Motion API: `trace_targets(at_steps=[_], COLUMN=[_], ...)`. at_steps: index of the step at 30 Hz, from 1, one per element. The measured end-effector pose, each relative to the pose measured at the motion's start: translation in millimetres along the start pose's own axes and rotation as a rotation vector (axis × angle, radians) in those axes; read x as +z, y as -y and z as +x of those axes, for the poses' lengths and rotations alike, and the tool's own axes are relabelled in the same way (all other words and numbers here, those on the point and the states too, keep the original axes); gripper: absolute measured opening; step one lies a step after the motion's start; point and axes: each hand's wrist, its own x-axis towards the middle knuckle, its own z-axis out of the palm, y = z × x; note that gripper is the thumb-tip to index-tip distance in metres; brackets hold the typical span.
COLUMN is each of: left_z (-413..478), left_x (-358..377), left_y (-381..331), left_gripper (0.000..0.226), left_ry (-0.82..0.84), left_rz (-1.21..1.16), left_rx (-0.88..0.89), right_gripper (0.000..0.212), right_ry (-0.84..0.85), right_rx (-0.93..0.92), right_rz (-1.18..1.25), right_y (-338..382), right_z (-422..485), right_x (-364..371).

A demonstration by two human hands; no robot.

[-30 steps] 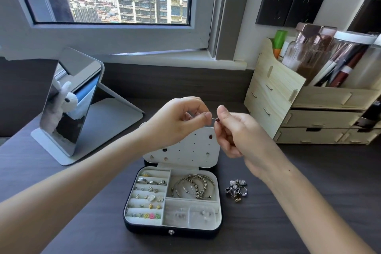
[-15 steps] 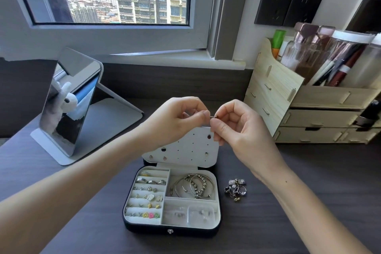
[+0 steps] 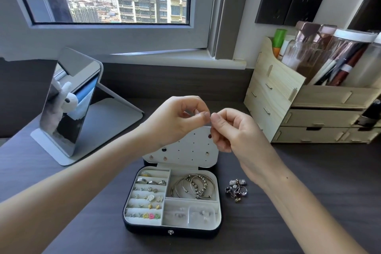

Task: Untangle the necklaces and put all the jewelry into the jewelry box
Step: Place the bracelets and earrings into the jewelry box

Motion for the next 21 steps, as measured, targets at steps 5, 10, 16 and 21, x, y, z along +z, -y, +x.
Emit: trace_targets(at_steps=[5,10,16,21], left_z=[0.8,0.8,0.1,-0.5], left_x=[-0.3,-0.1,0.5,0.4], left_y=[1.0,-0.6,-2.5,-4.4], left_gripper=[0.027,0.025,0.026,0.026], left_ry=[-0.014,-0.014,-0.020,-0.020], left_rz=[-0.017,-0.012,-0.025,-0.033], left_rx=[-0.023,-0.026,-0.036,-0.042], right_gripper=[0.035,0.034,0.036,0.035], right_ry=[0.023,0.024,0.064,0.022], right_rx=[0.097,0.065,0.126,0.093], right_rz=[0.032,0.013,0.024,0.013], right_y=[3.6,5.0,5.7,5.0], right_z=[-0.3,0.9,1.8,3.6], right_x=[-0.8,-0.6,-2.3,-1.0])
